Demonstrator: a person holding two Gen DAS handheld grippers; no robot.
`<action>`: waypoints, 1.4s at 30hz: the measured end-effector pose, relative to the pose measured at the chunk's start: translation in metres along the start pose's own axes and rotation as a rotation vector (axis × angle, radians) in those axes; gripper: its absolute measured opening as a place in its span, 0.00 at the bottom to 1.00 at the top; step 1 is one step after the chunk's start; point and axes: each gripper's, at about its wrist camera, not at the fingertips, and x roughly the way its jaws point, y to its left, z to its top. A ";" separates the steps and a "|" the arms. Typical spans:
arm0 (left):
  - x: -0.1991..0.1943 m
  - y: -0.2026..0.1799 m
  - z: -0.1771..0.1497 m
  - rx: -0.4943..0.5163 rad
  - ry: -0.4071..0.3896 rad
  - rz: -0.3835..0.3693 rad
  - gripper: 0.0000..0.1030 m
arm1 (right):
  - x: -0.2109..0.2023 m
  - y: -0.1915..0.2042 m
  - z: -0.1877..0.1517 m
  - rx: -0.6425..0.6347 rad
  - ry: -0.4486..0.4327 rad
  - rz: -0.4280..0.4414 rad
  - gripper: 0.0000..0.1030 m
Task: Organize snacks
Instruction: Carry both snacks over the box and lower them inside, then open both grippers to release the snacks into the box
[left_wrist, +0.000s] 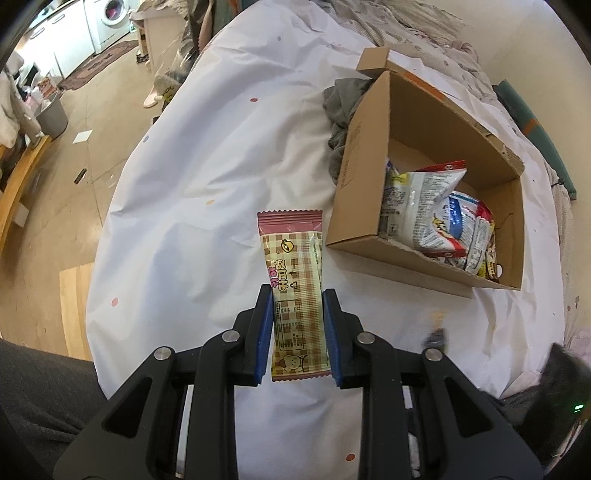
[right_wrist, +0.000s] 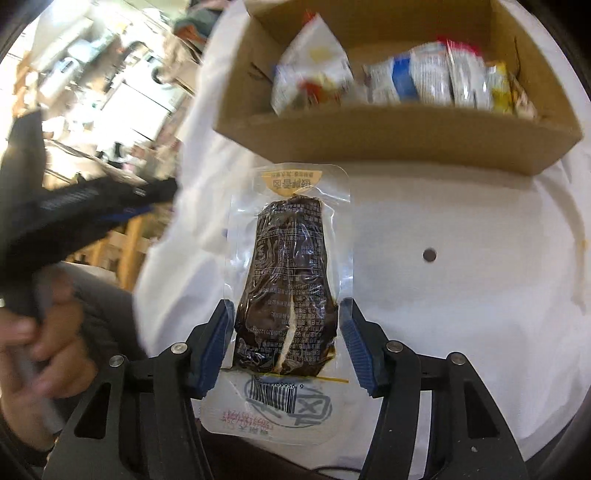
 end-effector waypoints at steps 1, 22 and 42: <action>-0.001 -0.002 0.001 0.009 0.001 -0.004 0.22 | -0.011 -0.002 0.001 -0.007 -0.019 0.005 0.59; 0.003 -0.156 0.076 0.317 -0.087 -0.118 0.22 | -0.061 -0.084 0.115 0.058 -0.345 -0.185 0.60; 0.059 -0.205 0.066 0.379 0.010 -0.092 0.24 | -0.053 -0.105 0.137 0.174 -0.316 -0.129 0.66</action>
